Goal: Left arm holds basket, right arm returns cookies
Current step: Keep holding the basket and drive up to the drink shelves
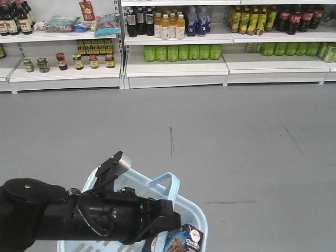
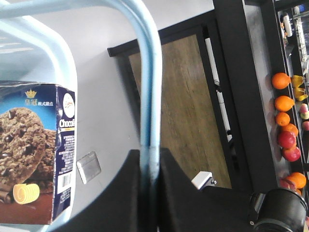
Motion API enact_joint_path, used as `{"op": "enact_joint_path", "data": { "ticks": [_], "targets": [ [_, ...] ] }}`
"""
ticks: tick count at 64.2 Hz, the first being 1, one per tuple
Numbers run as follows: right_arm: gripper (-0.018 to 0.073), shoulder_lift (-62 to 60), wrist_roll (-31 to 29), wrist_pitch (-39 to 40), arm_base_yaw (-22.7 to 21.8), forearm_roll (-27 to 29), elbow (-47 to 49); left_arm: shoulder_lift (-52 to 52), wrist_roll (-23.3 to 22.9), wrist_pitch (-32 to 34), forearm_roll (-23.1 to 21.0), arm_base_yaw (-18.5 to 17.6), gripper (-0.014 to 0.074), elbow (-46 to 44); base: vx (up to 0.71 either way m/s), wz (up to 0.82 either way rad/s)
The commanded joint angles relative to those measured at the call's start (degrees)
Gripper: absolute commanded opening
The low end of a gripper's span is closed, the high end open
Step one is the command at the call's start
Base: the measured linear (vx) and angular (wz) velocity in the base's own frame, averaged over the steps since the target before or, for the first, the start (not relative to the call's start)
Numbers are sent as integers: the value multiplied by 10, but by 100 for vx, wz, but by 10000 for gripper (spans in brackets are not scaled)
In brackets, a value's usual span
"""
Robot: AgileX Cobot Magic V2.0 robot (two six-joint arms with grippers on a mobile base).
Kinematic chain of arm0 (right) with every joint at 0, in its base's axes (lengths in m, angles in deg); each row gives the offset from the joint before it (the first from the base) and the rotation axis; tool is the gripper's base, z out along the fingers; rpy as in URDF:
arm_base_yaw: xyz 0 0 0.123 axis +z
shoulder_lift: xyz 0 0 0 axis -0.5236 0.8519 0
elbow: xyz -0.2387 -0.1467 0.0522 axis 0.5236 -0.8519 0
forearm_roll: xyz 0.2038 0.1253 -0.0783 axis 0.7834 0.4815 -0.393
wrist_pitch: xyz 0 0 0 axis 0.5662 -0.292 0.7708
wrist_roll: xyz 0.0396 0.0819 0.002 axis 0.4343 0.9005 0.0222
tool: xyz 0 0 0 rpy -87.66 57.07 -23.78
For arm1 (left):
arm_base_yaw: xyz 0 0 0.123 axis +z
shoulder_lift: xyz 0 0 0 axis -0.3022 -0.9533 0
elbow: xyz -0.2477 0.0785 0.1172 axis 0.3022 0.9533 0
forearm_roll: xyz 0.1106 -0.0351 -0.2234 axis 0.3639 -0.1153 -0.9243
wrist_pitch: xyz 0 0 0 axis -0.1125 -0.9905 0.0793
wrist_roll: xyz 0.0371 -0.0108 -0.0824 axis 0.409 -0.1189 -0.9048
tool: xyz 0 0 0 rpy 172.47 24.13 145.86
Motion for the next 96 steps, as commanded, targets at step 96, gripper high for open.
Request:
{"op": "enact_joint_path", "data": {
  "ticks": [96],
  "targets": [
    [-8,-7,-2,41,-3,-1,-1,23,4,-24,-31,0,-6,-17,30,3]
  ]
}}
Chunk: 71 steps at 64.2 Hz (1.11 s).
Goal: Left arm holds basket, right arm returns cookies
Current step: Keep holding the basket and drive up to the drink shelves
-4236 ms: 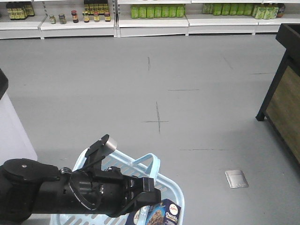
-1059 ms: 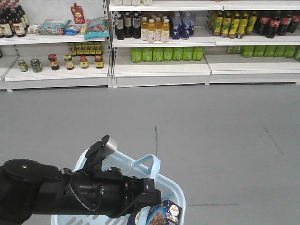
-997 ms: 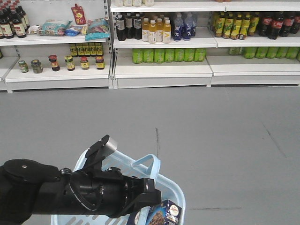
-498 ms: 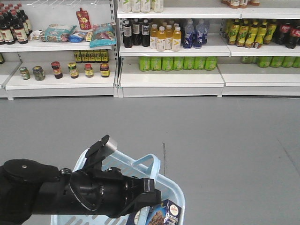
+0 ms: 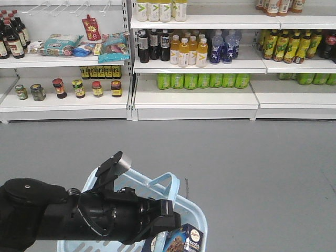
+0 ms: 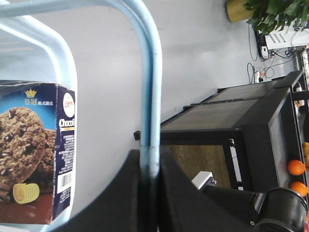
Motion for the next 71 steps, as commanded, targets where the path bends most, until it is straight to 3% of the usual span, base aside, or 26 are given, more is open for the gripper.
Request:
{"op": "enact_joint_path", "data": {
  "ticks": [1,71],
  "targets": [
    [-8,-7,-2,41,-3,-1,-1,23,4,-24,-31,0,-6,-17,29,1],
    [-8,-7,-2,43,-3,-1,-1,23,4,-24,-31,0,-6,-17,32,2]
  ]
}}
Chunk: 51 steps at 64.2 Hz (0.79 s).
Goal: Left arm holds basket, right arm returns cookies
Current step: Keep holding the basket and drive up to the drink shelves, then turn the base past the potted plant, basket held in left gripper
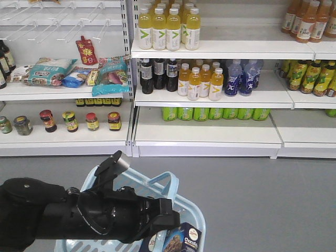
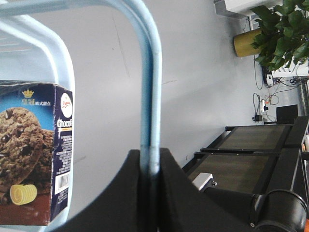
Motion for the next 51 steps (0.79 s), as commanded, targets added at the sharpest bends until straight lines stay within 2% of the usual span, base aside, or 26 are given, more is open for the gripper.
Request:
{"op": "enact_joint_path", "data": {
  "ticks": [1,22,51],
  "targets": [
    [-8,-7,-2,44,-3,-1,-1,23,4,-24,-31,0,-6,-17,31,-6],
    [-8,-7,-2,44,-3,-1,-1,23,4,-24,-31,0,-6,-17,29,-23],
    [-8,-7,-2,42,-3,-1,-1,23,4,-24,-31,0,-6,-17,23,-52]
  ]
}}
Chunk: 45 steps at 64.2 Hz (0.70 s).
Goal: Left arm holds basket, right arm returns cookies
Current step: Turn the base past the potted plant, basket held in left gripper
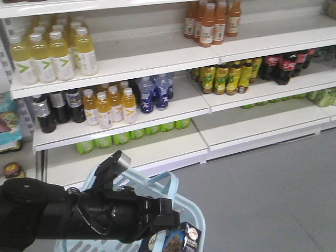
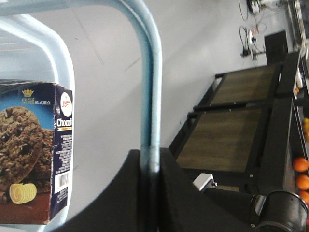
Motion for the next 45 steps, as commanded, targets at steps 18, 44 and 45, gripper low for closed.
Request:
{"op": "enact_joint_path", "data": {
  "ticks": [18,44,45],
  "targets": [
    [-8,-7,-2,42,-3,-1,-1,23,4,-24,-31,0,-6,-17,19,-64],
    [-8,-7,-2,43,-3,-1,-1,23,4,-24,-31,0,-6,-17,18,-68],
    [-8,-7,-2,43,-3,-1,-1,23,4,-24,-31,0,-6,-17,18,-69]
  ]
}}
